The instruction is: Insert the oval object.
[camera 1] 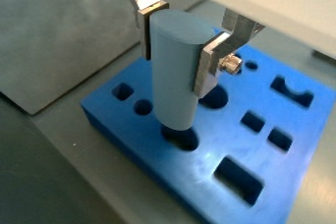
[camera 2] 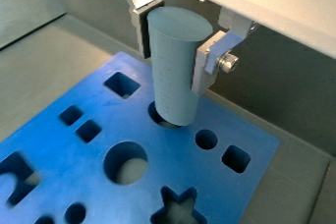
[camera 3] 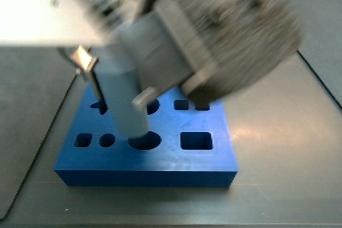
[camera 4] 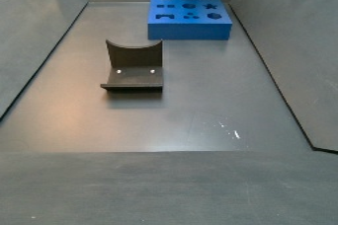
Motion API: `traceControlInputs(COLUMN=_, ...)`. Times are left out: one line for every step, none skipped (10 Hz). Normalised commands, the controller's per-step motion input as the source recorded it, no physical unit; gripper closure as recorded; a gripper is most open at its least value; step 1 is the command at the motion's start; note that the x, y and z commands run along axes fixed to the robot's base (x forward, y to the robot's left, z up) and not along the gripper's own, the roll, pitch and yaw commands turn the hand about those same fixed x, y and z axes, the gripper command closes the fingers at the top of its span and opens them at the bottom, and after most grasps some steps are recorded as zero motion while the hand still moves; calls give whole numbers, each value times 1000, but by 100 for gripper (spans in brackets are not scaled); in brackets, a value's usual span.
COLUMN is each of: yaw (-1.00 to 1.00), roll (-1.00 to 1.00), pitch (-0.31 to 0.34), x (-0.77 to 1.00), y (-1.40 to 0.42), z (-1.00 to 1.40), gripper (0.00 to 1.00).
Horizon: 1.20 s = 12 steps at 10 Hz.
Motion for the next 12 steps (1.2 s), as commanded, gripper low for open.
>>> traceControlInputs(yaw=-223, roll=-136, pitch=-3, x=306, y=-69, z=-351, gripper=100)
traceControlInputs(yaw=-109, roll=0, pitch=50, x=429, y=0, z=-271, gripper=100)
traceControlInputs(yaw=-34, roll=21, pitch=66, x=257, y=66, z=-254, gripper=100)
traceControlInputs(yaw=0, roll=11, pitch=0, x=40, y=80, z=-363, gripper=100)
traceControlInputs(yaw=0, roll=34, pitch=0, x=-63, y=126, z=-363, gripper=100)
traceControlInputs(yaw=0, roll=0, pitch=-113, x=-469, y=60, z=-411, gripper=100)
traceControlInputs(yaw=0, roll=-66, pitch=-84, x=-380, y=3, z=-403, gripper=100)
traceControlInputs(yaw=0, roll=0, pitch=-56, x=-197, y=43, z=-409, gripper=100)
traceControlInputs(yaw=0, roll=60, pitch=-13, x=0, y=0, z=-514, gripper=100)
traceControlInputs(yaw=0, roll=129, pitch=9, x=220, y=11, z=-537, gripper=100)
traceControlInputs(yaw=0, roll=161, pitch=0, x=160, y=31, z=-537, gripper=100)
traceControlInputs(yaw=0, roll=204, pitch=0, x=83, y=71, z=-469, gripper=100)
